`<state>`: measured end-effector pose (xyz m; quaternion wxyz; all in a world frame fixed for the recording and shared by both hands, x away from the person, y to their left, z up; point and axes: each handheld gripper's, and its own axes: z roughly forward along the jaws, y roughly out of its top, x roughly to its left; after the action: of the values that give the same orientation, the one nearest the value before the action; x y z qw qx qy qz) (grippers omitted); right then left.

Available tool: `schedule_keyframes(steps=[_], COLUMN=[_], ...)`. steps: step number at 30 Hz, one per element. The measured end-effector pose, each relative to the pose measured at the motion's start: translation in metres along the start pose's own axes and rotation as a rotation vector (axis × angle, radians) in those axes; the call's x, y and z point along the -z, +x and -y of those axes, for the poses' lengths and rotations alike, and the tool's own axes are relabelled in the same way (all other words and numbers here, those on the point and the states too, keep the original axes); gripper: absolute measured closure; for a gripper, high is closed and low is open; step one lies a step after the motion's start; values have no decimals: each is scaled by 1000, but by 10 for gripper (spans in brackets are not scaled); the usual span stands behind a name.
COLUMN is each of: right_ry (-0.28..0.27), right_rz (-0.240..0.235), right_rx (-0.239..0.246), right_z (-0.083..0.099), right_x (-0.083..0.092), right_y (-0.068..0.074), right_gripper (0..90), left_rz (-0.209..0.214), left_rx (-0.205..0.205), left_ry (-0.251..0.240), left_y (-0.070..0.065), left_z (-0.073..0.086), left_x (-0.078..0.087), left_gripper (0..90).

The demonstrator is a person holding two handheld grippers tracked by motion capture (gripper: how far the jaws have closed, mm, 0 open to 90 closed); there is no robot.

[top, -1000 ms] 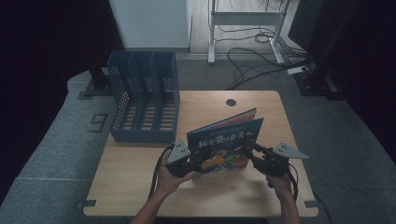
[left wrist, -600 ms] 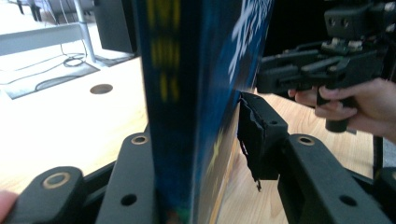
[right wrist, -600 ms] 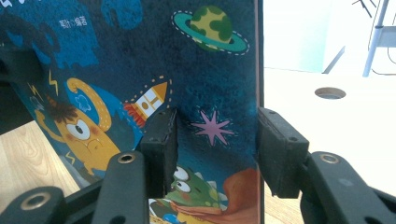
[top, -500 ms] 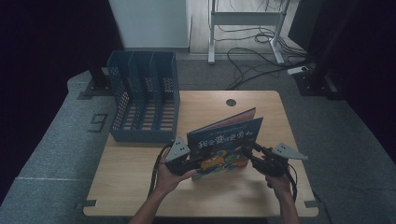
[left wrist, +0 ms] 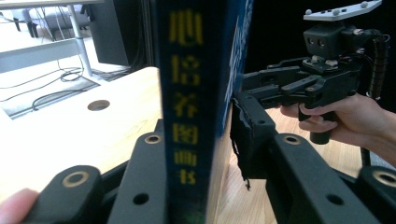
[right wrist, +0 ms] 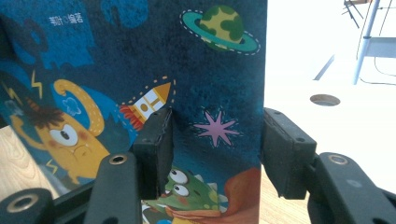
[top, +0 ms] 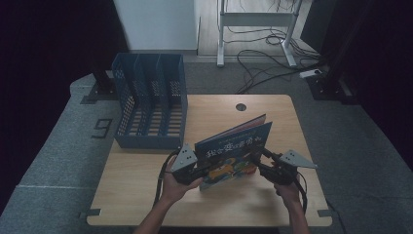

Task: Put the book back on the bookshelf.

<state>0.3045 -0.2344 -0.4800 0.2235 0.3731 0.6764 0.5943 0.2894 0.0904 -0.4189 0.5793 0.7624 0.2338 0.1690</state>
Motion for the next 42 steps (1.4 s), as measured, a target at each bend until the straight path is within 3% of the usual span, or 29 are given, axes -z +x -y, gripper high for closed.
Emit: schedule_keyframes(steps=[5, 19, 26, 30, 33, 37, 42], right_ry=[-15, -32, -27, -27, -46, -61, -64], right_rz=[24, 21, 29, 37, 50, 59, 69], right_rx=[6, 18, 4, -25, -65, -93, -101], right_z=[1, 3, 5, 6, 5, 4, 4], right_x=[-4, -16, -18, -16, -10, -5, -2], right_y=[5, 15, 14, 9, 2, -4, -6], right_gripper=[449, 407, 396, 394, 395, 396, 398], left_rz=[14, 3, -1, -7, -53, -85, -100], left_rx=[32, 36, -11, 23, 62, 94, 105], left_ry=[-22, -68, -94, -122, -163, -171, -169], left_y=[1, -3, -12, -10, -9, -6, -4], left_z=[0, -1, 1, 3, 4, 1, -2], left_x=[0, 3, 5, 6, 8, 11, 14], left_gripper=[698, 752, 817, 819, 817, 816, 816])
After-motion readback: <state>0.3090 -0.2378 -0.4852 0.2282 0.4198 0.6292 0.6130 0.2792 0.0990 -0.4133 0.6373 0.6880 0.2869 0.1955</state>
